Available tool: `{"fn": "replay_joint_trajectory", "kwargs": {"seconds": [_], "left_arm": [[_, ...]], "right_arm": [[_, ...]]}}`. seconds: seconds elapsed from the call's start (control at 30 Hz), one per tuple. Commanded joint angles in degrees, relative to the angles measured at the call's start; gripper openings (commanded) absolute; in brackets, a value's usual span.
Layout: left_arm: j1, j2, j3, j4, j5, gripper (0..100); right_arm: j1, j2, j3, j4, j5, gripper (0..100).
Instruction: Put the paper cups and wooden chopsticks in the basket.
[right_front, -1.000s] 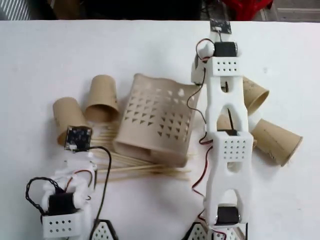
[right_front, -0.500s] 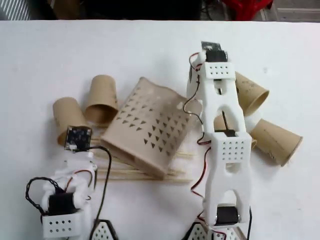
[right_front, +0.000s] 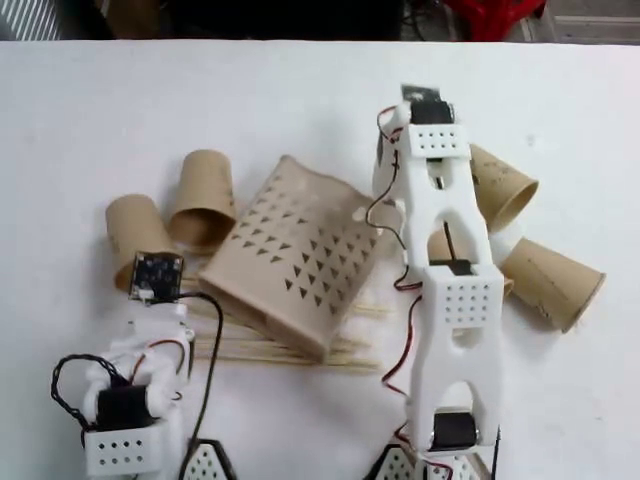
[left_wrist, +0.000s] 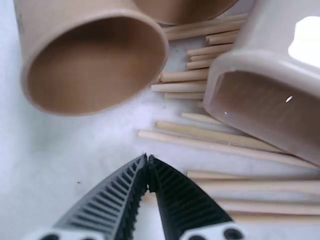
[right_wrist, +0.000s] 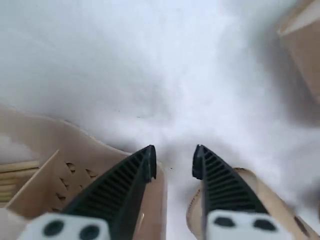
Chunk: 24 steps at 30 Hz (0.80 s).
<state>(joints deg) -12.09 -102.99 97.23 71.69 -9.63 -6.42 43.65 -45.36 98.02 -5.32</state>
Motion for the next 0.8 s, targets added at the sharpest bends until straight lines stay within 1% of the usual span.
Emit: {"fn": "replay_joint_trajectory", "kwargs": {"seconds": [0.0,0.07,0.23,0.4,0.47,0.53,0.63,0.77], "left_arm": [[0.31,-0.48,-0.09,0.18,-0.53,3],[0.31,-0.48,-0.09,0.18,-0.53,3],[0.31,-0.48,-0.09,0.18,-0.53,3],[0.31,-0.48,-0.09,0.18,-0.53,3],[0.31,-0.48,-0.09,0.18,-0.53,3],[0.31,-0.48,-0.09,0.18,-0.53,3],[0.31,-0.48,-0.09,0.18,-0.53,3],[0.31,-0.48,-0.09,0.18,-0.53,3]], "right_arm": [[1.36,-10.07,-0.44,0.4,7.91,17.7],[1.19,-13.49,-0.35,0.4,13.01,17.6],[1.1,-19.03,-0.35,0.4,20.66,17.7],[0.92,-20.88,3.43,0.4,33.67,18.0],[-0.31,-22.11,6.07,0.04,38.15,18.0],[-2.07,-24.66,8.7,-0.66,40.35,18.0],[-4.79,-30.81,13.89,-3.12,40.53,18.0],[-7.6,-40.22,26.29,-8.31,41.85,18.0]]}}
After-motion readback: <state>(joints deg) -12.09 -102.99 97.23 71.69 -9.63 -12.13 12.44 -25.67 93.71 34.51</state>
